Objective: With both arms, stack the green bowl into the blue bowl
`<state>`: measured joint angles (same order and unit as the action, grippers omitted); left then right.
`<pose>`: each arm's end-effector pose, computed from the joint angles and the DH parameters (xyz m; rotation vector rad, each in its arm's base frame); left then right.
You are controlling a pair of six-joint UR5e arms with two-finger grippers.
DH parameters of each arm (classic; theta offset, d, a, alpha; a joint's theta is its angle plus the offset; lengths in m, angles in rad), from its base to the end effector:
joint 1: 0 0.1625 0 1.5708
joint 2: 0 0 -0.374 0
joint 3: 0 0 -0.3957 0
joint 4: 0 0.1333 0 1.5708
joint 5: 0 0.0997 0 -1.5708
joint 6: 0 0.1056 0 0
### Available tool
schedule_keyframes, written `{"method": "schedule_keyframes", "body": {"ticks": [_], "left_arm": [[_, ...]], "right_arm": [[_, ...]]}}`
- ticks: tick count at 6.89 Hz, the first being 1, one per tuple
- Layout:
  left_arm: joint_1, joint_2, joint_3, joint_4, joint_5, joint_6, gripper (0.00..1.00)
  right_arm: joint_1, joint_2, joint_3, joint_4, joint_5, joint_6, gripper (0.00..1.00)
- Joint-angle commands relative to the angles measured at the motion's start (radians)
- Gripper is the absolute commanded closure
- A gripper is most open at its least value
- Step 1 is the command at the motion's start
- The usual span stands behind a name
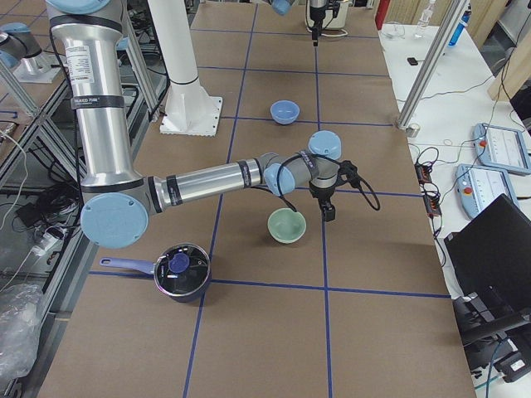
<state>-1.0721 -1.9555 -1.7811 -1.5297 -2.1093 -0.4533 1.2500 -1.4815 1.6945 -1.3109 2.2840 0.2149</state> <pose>0.2177 -0.5652 0.3120 0.2401 0.7143 0.1923 -0.1110 -0.5377 0.4770 0.2517 -0.7960 -0.2683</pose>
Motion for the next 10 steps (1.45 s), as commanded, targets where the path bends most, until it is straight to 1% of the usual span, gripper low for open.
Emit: {"method": "schedule_keyframes", "body": {"ticks": [1, 2, 3, 4, 5, 6, 7, 8, 9, 10], "left_arm": [[-0.222, 0.148, 0.011, 0.054, -0.009, 0.375, 0.01], [-0.315, 0.159, 0.037, 0.135, -0.056, 0.551, 0.01], [-0.425, 0.158, 0.098, 0.201, -0.095, 0.72, 0.0], [-0.481, 0.159, 0.177, 0.227, -0.11, 0.82, 0.01], [-0.546, 0.179, 0.283, 0.223, -0.11, 0.941, 0.01], [-0.61, 0.202, 0.316, 0.174, -0.145, 1.016, 0.01], [-0.615, 0.205, 0.313, 0.162, -0.174, 0.819, 0.01], [-0.614, 0.233, 0.31, 0.125, -0.175, 0.796, 0.01], [-0.612, 0.253, 0.31, 0.085, -0.176, 0.789, 0.01], [-0.612, 0.26, 0.312, 0.083, -0.195, 0.788, 0.01]], "right_arm": [[0.003, -0.043, 0.004, 0.016, 0.0, -0.011, 0.0], [0.006, -0.058, 0.007, 0.018, 0.0, -0.031, 0.0], [0.006, -0.092, -0.002, 0.047, -0.003, -0.093, 0.0], [0.006, -0.114, -0.022, 0.085, 0.0, -0.112, 0.0], [0.005, -0.146, -0.033, 0.114, 0.0, -0.112, 0.0], [0.005, -0.151, -0.062, 0.16, 0.0, -0.106, 0.0], [-0.003, -0.142, -0.108, 0.203, -0.003, -0.106, 0.01], [-0.017, -0.129, -0.139, 0.228, -0.008, -0.103, 0.01], [-0.044, -0.108, -0.153, 0.228, -0.009, -0.101, 0.01], [-0.066, -0.091, -0.156, 0.228, -0.009, -0.094, 0.01]]}}
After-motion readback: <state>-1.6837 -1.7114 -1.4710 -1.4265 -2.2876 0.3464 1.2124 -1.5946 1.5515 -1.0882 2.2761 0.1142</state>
